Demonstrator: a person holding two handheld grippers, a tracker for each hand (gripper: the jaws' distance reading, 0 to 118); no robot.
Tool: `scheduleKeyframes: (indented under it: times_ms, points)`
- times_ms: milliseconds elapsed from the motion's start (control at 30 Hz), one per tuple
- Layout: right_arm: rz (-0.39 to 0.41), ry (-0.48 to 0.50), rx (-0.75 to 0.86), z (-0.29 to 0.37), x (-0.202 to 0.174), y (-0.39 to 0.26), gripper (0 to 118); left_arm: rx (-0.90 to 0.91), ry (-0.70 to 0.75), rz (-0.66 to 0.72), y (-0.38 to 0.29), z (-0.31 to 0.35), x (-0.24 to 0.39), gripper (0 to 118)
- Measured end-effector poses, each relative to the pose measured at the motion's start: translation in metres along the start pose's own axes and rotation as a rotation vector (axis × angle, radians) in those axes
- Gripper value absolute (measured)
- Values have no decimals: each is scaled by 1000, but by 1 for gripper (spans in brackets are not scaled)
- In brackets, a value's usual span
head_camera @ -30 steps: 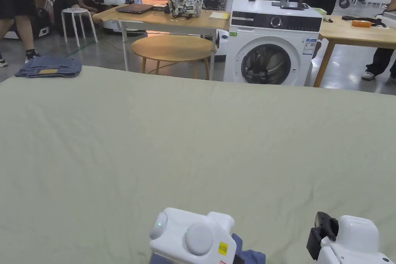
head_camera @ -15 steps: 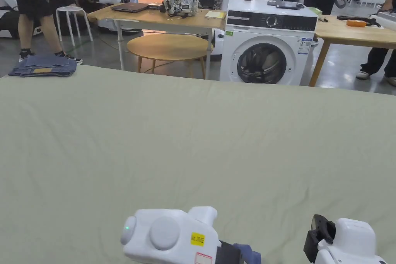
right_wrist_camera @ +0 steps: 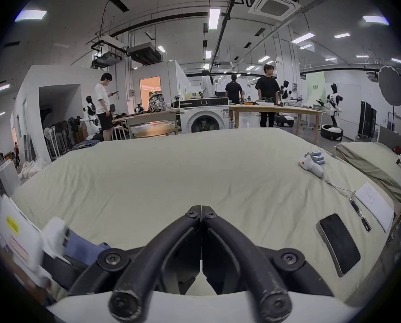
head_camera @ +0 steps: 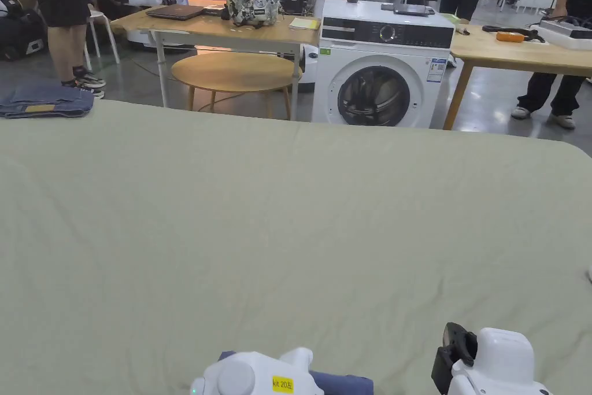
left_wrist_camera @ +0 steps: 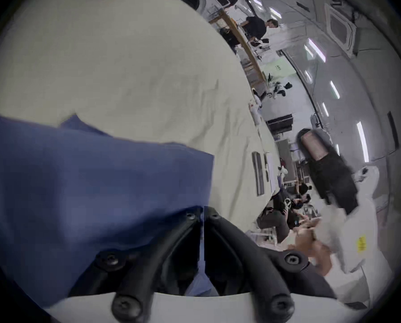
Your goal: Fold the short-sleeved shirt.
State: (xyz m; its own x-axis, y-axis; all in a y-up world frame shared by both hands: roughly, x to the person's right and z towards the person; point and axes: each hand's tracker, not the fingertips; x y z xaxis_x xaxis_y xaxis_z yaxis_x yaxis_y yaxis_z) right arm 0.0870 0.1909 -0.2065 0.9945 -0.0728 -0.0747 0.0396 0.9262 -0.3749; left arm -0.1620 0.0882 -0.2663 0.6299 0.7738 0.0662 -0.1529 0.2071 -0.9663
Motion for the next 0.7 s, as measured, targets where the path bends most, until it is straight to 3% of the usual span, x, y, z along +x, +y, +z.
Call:
scheduleKeyframes:
  times_ms: [33,133,233,400,700]
  points:
    - [2,0,0,0,0,0,0,-6,33,47,-3,-6,-5,0]
    - [4,0,4,0,1,1,0,27,82,-34,-11,-9,-2,0]
    - [6,2,12,0,0,2,0,32,65,-19,-13,0,8,0]
    - [8,6,32,-3,-5,6,0,158,132,-164,-10,43,29,0]
    - [31,13,124,-13,-31,26,0,740,472,-406,-15,153,42,0]
